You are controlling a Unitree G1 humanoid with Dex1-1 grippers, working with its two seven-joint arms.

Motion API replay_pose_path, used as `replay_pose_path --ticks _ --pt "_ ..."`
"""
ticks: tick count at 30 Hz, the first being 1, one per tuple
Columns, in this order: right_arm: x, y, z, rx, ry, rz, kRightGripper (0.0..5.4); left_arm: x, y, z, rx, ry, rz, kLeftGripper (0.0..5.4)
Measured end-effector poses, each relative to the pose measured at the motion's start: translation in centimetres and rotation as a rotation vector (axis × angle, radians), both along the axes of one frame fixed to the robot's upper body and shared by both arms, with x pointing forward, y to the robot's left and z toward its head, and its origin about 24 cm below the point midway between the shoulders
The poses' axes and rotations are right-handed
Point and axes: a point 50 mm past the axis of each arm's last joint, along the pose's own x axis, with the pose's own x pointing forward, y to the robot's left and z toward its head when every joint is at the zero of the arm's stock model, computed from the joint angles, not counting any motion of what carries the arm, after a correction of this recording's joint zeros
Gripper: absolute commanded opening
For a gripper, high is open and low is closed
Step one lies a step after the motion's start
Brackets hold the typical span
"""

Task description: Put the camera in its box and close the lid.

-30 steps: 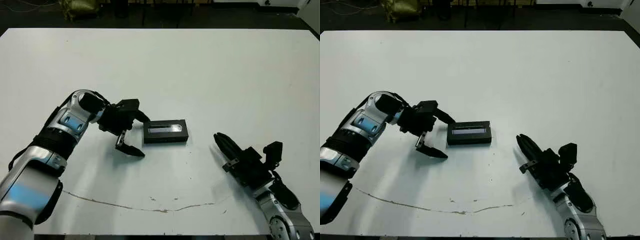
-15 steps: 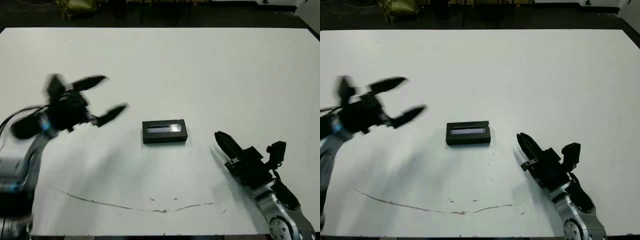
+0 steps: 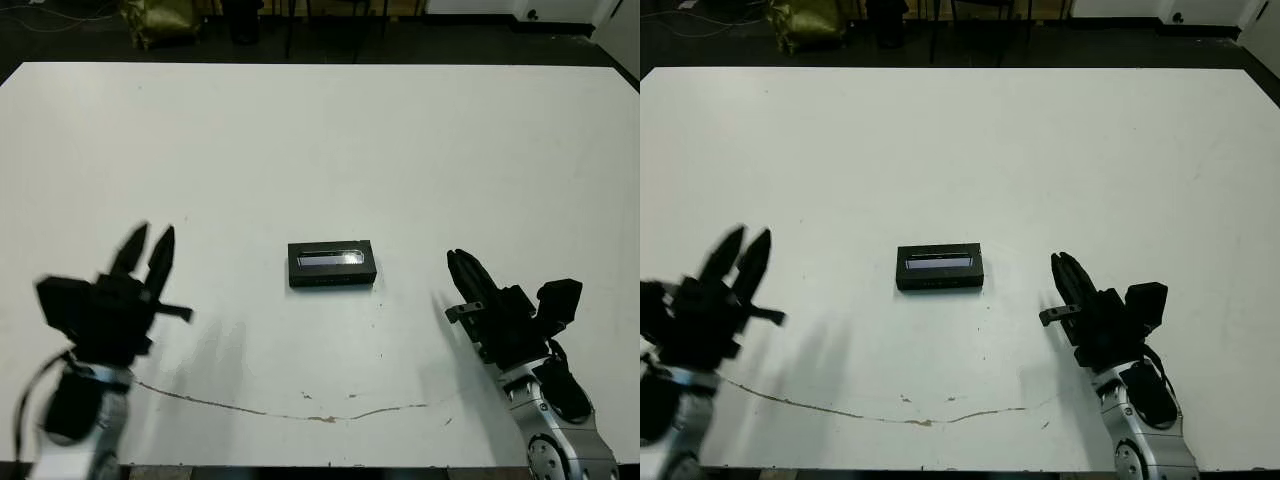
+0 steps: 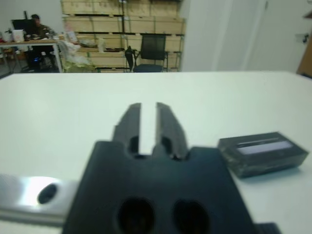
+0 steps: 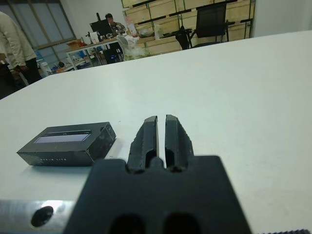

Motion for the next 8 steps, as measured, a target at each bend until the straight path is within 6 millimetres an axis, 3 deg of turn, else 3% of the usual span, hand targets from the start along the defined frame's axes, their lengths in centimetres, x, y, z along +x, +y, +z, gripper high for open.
replay_pose_path --ticks 8 --pt "0.0 0.4 -0.1 -0.015 0.014 -0.041 0.00 -0.3 -1.3 -1.0 -0.077 -0.007 0.072 0.01"
